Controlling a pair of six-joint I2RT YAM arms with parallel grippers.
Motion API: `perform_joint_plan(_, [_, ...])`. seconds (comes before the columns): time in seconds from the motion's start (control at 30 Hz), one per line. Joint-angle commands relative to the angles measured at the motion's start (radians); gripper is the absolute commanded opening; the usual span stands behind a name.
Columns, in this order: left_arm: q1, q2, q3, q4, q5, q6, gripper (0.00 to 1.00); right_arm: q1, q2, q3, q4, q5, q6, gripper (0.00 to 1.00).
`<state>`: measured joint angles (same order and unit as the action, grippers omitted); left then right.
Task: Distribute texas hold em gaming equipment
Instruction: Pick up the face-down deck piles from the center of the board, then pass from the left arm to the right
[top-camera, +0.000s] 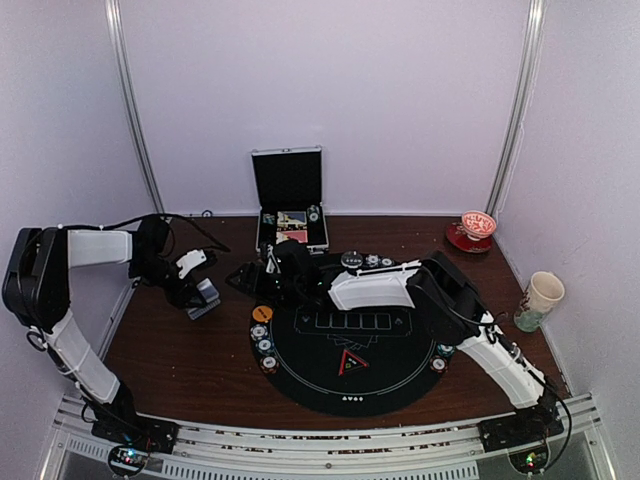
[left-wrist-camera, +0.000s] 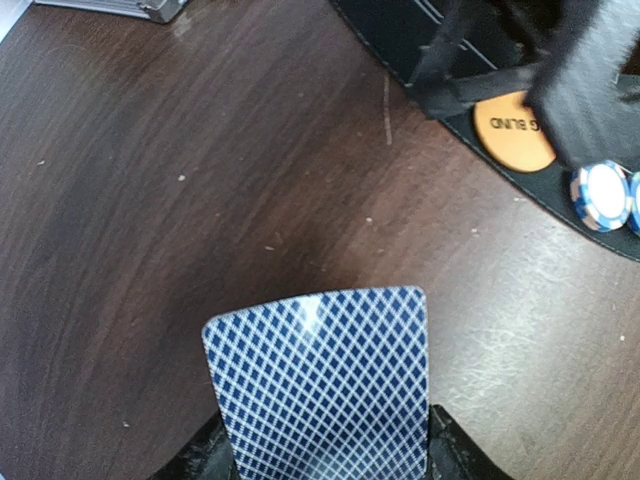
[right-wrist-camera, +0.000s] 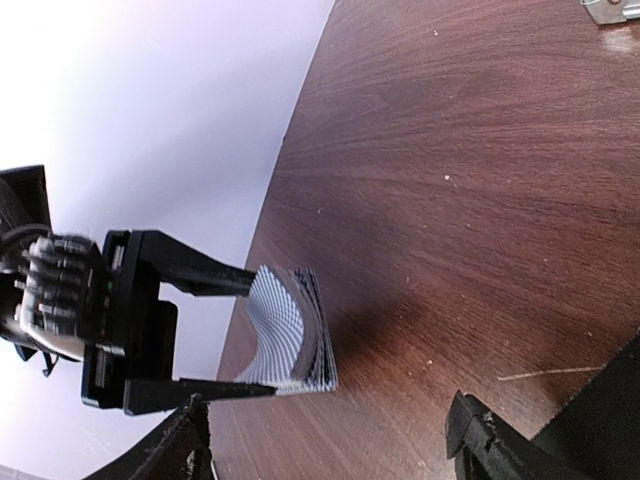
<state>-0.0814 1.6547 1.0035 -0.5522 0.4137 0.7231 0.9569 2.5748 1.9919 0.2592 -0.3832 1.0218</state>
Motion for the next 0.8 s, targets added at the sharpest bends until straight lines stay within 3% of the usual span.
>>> perform_joint_plan(0.0, [-0.018,-0.044,-0.022,-0.005,0.072,0.007,0.52,-0.004,0.036,0.036,0.09,-0.043,0.065,0.81])
perform_joint_plan(0.37, [-0.099,-0.111,-0.047,-0.005,0.099,-0.012,0.52,0.021,0.043,0.063,0.074,-0.079,0.074,0.79])
perform_joint_plan(0.77, [-0.169,-0.174,-0.071,-0.001,0.084,-0.034,0.52,0.036,-0.013,-0.048,0.075,-0.098,0.059,0.76])
